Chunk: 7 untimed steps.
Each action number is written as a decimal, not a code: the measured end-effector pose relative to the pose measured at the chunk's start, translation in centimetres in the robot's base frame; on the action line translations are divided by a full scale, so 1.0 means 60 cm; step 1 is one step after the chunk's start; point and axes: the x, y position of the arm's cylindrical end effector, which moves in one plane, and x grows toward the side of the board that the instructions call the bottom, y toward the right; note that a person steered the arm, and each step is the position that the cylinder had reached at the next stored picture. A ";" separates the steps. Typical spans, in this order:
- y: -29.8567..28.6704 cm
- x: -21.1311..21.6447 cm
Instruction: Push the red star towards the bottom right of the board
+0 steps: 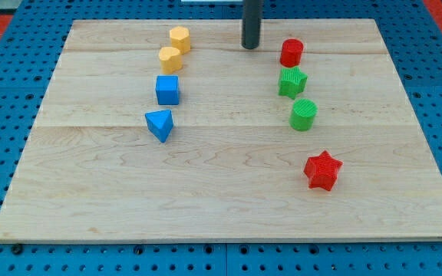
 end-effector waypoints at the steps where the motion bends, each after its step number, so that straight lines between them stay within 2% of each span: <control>1: 0.002 0.008; 2: 0.001 0.059; 3: 0.029 0.151; 4: 0.006 0.199; 5: 0.029 0.274; 6: 0.063 0.318; 7: 0.036 0.351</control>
